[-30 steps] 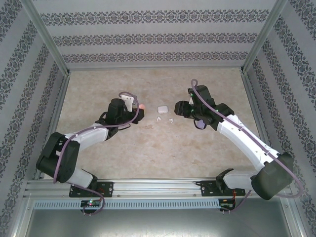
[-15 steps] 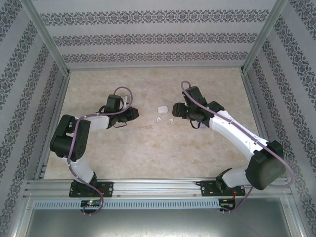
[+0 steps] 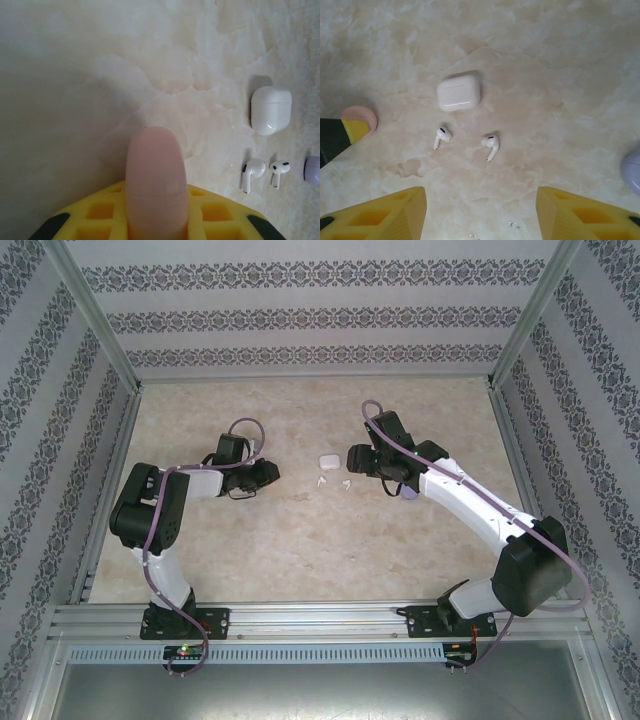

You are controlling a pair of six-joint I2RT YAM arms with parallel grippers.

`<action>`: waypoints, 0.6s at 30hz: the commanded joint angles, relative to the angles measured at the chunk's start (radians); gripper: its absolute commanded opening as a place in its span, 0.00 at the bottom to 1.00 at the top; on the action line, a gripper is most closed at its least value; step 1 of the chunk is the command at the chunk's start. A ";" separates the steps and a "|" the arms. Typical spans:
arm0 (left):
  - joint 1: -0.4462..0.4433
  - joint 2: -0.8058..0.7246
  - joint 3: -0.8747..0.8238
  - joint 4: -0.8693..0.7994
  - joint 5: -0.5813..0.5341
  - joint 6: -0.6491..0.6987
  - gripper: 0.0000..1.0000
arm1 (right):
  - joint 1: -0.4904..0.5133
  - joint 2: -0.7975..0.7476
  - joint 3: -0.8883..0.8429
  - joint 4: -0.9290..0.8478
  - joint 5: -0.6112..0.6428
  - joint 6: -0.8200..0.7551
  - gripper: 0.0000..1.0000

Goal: Insert the wireless bluetooth earbuds into the charging case

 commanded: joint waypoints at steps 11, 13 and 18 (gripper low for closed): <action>0.041 -0.092 -0.024 -0.080 -0.149 -0.039 0.51 | 0.013 0.014 0.060 -0.015 0.041 -0.032 0.68; 0.054 -0.124 -0.024 -0.115 -0.167 -0.020 0.52 | 0.012 0.020 0.071 -0.024 0.044 -0.036 0.68; 0.080 -0.247 -0.014 -0.211 -0.232 0.070 0.52 | 0.013 0.047 0.098 -0.031 0.049 -0.044 0.69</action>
